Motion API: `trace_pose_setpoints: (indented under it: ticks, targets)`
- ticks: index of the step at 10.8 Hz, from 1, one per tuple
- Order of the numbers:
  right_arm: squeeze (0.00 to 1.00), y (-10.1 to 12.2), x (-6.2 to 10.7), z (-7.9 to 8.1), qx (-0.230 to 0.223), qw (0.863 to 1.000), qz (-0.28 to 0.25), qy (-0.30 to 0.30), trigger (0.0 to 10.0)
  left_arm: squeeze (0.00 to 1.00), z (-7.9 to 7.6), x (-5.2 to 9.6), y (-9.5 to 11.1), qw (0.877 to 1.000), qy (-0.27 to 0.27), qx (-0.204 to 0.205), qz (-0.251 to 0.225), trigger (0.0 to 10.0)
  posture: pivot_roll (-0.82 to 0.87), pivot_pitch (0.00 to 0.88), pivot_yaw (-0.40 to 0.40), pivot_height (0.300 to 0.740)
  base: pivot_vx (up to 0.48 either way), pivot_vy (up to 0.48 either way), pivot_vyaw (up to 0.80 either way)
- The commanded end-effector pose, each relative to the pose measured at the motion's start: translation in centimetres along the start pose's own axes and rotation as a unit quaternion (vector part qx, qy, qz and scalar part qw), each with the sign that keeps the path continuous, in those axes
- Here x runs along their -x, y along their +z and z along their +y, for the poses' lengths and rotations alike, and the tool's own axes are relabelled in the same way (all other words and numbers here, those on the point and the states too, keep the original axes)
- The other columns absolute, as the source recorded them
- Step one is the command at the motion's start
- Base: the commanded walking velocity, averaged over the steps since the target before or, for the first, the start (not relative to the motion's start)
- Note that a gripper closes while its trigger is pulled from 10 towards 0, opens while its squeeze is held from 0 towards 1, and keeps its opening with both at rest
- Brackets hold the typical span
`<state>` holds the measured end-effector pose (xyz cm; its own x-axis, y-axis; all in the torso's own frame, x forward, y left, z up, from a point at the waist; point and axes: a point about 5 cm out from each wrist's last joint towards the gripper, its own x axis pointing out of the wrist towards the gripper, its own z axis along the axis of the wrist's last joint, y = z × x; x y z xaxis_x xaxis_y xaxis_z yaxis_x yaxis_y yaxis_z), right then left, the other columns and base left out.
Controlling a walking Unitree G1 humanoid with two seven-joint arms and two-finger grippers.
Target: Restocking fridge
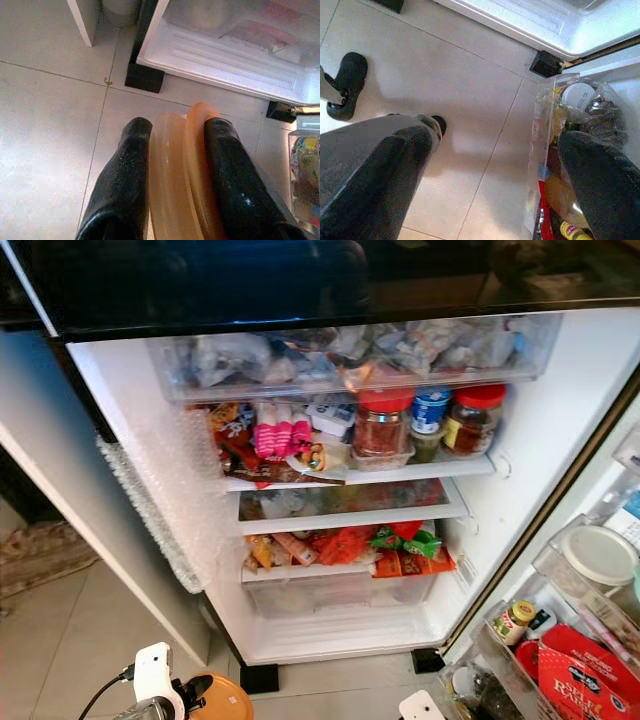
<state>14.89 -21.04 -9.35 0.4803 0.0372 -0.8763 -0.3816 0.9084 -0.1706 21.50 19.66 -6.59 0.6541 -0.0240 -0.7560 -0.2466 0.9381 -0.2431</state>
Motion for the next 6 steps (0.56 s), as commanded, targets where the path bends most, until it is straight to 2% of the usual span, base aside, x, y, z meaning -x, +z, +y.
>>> trace_pose_setpoints:
  ticks: [1,2,3,4,6]
  targets:
    - [0.0,-0.3,0.0,0.2,-0.014,1.0,0.002,0.001,10.0,0.0,0.5,0.1,-0.2,1.0,0.006,-0.003,0.003,10.0,-0.08,0.028,0.032,0.74,0.0,0.0,0.0]
    - [0.0,-0.2,0.0,0.3,-0.017,1.0,0.002,0.0,10.0,0.0,0.5,0.1,-0.1,1.0,0.004,-0.012,0.006,10.0,-0.09,0.022,0.041,0.74,0.0,0.0,0.0]
    - [0.0,0.0,0.0,0.2,-0.022,1.0,-0.004,-0.005,10.0,0.0,0.5,0.1,0.2,0.999,0.001,-0.035,0.005,10.0,-0.08,0.01,0.043,0.74,0.0,-0.27,0.0]
    - [0.0,0.2,-0.1,0.1,-0.028,1.0,-0.007,-0.01,10.0,0.0,0.4,0.1,0.4,0.999,0.002,-0.042,0.002,10.0,-0.08,0.0,0.046,0.74,0.0,-0.277,0.0]
    - [0.0,0.8,-0.2,-0.1,-0.031,0.999,-0.01,-0.014,10.0,0.0,0.3,0.0,0.8,0.999,0.006,-0.038,-0.003,10.0,-0.08,0.0,0.053,0.74,0.0,-0.3,0.0]
